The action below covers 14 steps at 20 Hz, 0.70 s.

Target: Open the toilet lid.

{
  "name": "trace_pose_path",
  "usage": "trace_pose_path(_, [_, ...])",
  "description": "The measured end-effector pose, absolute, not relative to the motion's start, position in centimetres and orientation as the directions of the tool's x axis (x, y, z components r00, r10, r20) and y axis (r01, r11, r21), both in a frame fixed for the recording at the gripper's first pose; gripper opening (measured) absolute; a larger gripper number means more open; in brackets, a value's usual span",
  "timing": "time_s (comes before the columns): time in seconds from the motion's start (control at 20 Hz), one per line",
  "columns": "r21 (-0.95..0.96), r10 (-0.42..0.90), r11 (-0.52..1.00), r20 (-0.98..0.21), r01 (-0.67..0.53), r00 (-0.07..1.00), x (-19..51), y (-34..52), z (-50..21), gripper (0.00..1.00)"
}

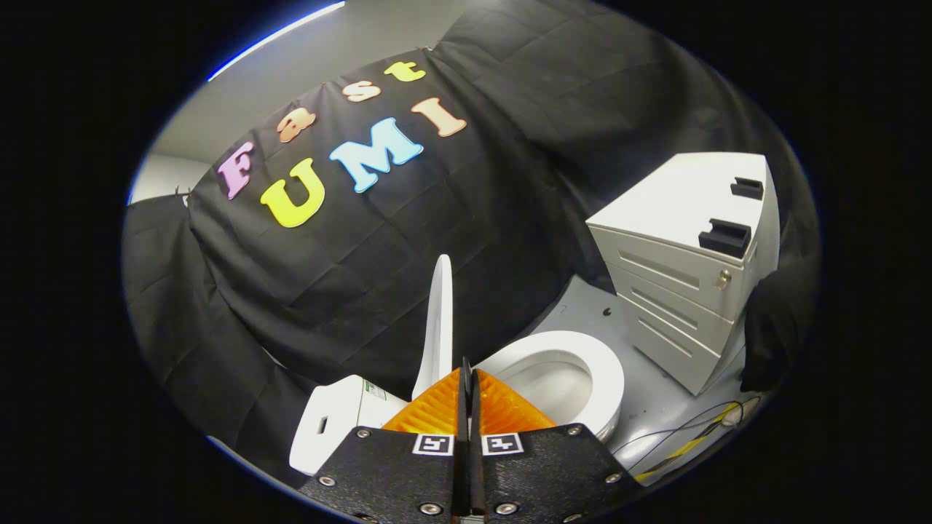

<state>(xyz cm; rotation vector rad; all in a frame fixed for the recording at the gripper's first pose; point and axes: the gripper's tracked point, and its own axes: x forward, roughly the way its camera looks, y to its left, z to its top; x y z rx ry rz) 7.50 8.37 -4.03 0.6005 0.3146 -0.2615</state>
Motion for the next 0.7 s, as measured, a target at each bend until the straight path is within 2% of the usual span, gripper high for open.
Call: trace_pose_path(0.7, [0.331,-0.164,0.905,-0.309,0.268,0.937,8.5,12.2,-0.5,0.0])
